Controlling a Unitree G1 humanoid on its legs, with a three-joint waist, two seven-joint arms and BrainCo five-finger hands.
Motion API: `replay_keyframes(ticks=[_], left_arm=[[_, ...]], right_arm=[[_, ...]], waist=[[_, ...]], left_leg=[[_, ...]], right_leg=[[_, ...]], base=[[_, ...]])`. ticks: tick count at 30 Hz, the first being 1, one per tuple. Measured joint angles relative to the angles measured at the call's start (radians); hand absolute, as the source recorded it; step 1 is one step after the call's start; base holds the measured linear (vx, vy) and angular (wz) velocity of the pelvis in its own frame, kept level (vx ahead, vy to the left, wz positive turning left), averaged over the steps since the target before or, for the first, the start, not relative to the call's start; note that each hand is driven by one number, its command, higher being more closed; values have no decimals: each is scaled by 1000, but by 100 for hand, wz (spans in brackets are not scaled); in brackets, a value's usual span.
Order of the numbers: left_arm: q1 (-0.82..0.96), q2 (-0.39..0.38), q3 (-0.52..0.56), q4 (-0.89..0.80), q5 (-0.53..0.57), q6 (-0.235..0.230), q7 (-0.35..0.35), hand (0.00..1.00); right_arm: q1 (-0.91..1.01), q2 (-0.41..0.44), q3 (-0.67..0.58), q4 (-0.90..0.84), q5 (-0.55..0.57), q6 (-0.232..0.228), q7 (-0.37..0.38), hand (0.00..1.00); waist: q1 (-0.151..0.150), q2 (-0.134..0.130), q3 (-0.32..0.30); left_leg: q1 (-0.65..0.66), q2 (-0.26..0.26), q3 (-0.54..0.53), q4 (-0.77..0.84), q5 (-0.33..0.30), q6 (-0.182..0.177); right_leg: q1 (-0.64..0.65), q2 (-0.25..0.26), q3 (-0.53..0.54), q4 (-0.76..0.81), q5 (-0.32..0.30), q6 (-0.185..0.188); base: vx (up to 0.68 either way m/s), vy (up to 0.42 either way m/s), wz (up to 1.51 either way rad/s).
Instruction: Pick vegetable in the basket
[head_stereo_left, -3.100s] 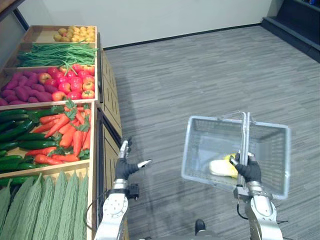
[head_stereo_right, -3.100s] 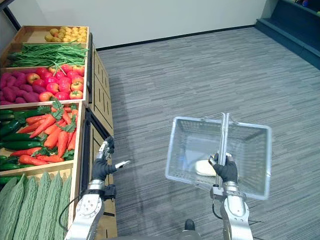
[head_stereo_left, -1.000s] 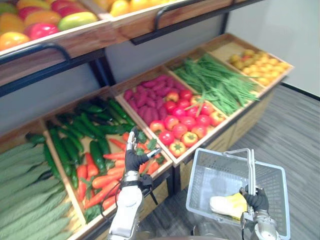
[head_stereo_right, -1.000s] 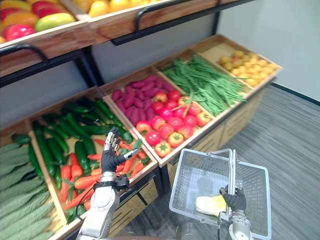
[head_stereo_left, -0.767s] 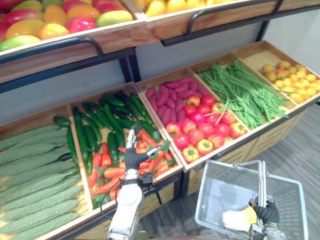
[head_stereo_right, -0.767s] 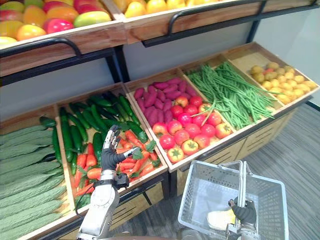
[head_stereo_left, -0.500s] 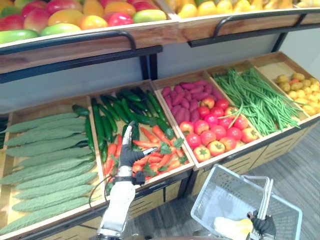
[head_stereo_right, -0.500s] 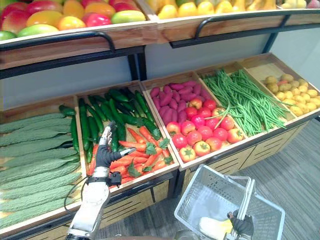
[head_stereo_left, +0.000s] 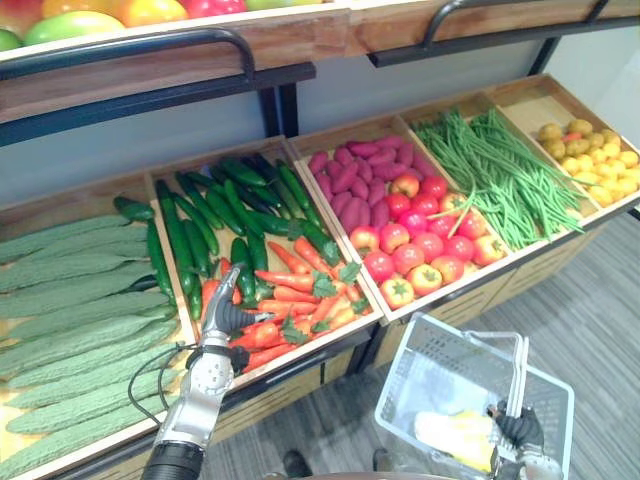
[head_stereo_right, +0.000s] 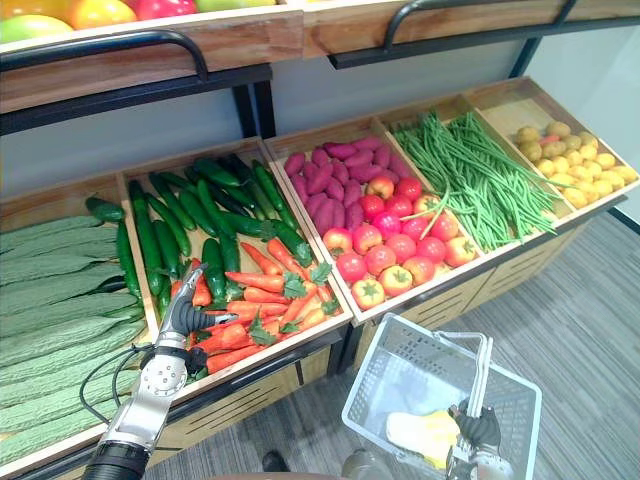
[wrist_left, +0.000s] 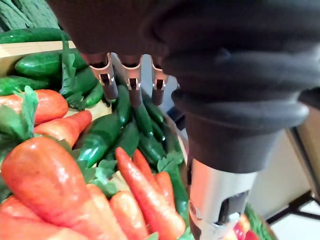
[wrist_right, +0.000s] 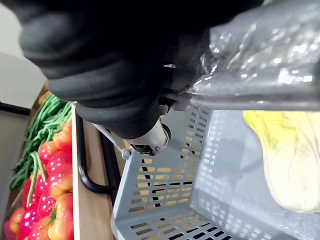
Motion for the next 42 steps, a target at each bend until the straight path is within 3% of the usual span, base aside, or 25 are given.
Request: replay_keyframes(ticks=[9,12,13,20,29,42], left_arm=[[-81,42,-22,128,157,56,6,0],[-128,63,-22,152,165,58,21,0],[-148,71,-22,158,176,62,27,100],[-236,77,-22,183,233,81,61,100],[-257,75,-51,173,241,80,83,100],[-218,57,-23,-60,271,92,130,100]], right_arm=[[-47,-33,37,-2,1,-11,-10,100],[-53,-33,47,-12,1,-13,-11,100],[-58,-33,55,-13,2,-18,-13,100],[-40,-31,80,-113,4,-32,-14,100],[-30,-17,80,-151,35,-50,-34,100],[-17,2,62,-146,44,-51,-34,100]], waist=[[-9,4,95],[-5,3,120],[-2,3,131],[4,5,178],[4,13,194],[-1,19,200]], left_leg=[[-36,6,12,1,15,2],[-63,11,14,20,15,2],[-72,16,16,28,15,2],[-104,38,22,49,10,-4],[-113,41,20,42,14,-10],[-67,30,5,26,23,-10]], right_leg=[[-58,6,18,38,6,-1],[-84,7,24,56,7,-2],[-94,9,26,63,8,-3],[-131,17,29,88,11,-9],[-139,19,25,90,11,-10],[-91,18,15,73,9,-11]], base=[[-9,-13,-4],[-9,-12,-4],[0,0,0],[-14,-19,0],[27,-29,1],[59,-17,1]])
